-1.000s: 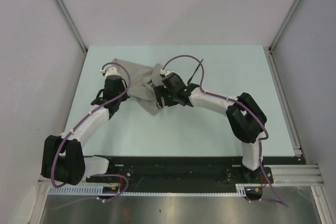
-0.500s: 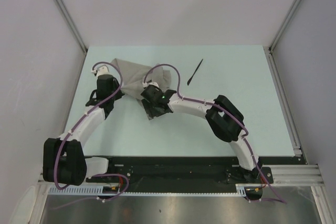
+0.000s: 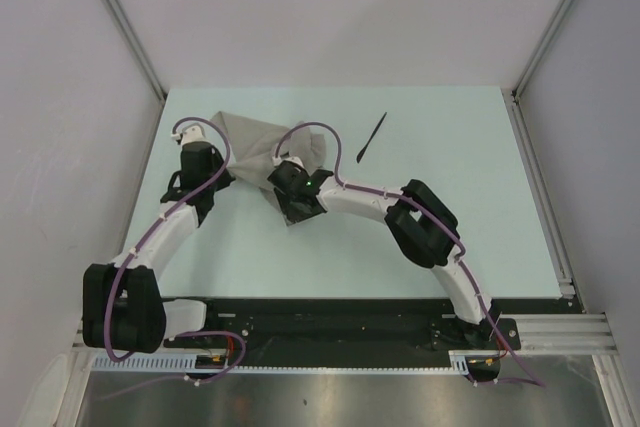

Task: Fold the napkin, place the utensils inside, and roll it up
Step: Flatten the napkin out

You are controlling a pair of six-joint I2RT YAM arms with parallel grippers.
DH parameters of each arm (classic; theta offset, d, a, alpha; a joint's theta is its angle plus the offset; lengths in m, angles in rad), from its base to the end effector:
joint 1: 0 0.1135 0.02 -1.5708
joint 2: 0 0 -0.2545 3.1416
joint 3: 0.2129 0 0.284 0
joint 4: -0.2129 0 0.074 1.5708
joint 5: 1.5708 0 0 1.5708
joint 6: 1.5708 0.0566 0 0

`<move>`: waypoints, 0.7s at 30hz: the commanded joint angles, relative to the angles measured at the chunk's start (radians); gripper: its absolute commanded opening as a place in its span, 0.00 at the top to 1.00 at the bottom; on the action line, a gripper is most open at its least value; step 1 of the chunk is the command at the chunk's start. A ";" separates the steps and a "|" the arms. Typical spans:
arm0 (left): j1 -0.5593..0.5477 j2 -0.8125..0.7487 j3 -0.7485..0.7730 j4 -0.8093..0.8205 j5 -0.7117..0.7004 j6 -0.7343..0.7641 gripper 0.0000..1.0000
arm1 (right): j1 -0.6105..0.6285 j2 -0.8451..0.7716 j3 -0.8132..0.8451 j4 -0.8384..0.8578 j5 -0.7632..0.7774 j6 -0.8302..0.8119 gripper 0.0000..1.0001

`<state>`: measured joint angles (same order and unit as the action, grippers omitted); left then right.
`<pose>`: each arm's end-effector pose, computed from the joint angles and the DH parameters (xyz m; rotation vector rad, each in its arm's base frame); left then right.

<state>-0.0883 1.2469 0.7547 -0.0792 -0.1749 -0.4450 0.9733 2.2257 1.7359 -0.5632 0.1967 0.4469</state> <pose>0.3207 -0.0185 0.2063 -0.4788 2.0807 -0.1264 0.2974 0.4173 0.1252 -0.6137 2.5402 0.2556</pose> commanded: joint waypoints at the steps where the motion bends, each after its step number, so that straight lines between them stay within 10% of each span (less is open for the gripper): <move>1: 0.013 -0.030 0.002 0.036 0.012 -0.014 1.00 | -0.019 0.031 0.024 0.008 -0.008 0.016 0.54; 8: 0.021 -0.041 0.012 0.035 0.015 -0.020 1.00 | -0.067 0.023 -0.033 0.052 -0.031 0.019 1.00; 21: 0.168 -0.084 0.222 -0.069 -0.006 -0.012 1.00 | -0.316 -0.377 -0.320 0.014 0.251 -0.103 1.00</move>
<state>0.0128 1.2175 0.8539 -0.1307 -0.1688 -0.4538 0.7509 2.0281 1.4570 -0.4778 0.2741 0.4099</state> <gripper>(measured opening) 0.005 0.012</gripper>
